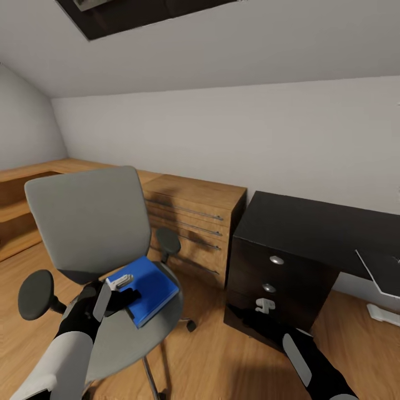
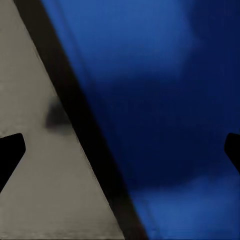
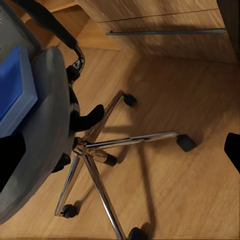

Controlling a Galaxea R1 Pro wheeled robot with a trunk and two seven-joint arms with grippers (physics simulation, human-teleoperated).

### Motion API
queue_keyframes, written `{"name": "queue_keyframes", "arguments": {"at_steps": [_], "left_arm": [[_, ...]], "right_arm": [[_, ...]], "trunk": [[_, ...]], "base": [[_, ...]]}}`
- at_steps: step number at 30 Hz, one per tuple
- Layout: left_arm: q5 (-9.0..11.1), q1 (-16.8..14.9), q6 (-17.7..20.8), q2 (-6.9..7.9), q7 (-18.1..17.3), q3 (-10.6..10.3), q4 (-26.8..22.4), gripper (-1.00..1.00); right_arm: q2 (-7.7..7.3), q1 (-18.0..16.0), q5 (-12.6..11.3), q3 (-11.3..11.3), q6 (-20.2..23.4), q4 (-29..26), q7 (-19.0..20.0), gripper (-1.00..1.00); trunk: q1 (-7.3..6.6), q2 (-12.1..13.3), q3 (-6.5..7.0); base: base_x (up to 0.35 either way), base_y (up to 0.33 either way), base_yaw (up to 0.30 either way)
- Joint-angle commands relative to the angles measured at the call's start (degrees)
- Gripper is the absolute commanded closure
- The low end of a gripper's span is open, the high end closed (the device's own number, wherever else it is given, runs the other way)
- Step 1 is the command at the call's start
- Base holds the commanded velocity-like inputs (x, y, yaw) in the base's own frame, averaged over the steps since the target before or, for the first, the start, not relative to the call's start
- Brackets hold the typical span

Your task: In the bedroom, organize the workspace by keeping the computer under the desk, ensuring the monitor is on the desk, placing the keyboard on the desk next to the monitor, placing the mouse on the desk next to the keyboard, moving the folder from the swivel chair onto the desk next to the mouse, stacking the notebook on top of the folder with the pen on top of the notebook, and positioning the swivel chair next to the desk.

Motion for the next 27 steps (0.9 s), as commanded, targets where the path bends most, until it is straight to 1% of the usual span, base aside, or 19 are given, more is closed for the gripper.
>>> {"name": "queue_keyframes", "arguments": {"at_steps": [1, 7, 27], "left_arm": [[0.6, 0.0, 0.3, -0.06, 0.5, 0.2, -0.1, -1.0], [0.6, 0.0, 0.3, -0.06, 0.5, 0.2, -0.1, -1.0], [0.6, 0.0, 0.2, -0.06, 0.3, 0.3, 0.0, -1.0]], "right_arm": [[-0.04, 0.0, -0.6, 0.1, 0.5, 0.0, 0.0, -1.0], [-0.04, 0.0, -0.6, 0.1, 0.5, 0.0, 0.0, -1.0], [-0.04, 0.0, -0.6, 0.1, 0.5, 0.0, 0.0, -1.0]], "trunk": [[-0.03, 0.0, -0.06], [-0.03, 0.0, -0.06], [-0.03, 0.0, -0.06]], "base": [[-0.148, -0.039, 0.0], [-0.054, -0.014, 0.0], [-0.007, -0.001, 0.0]]}}
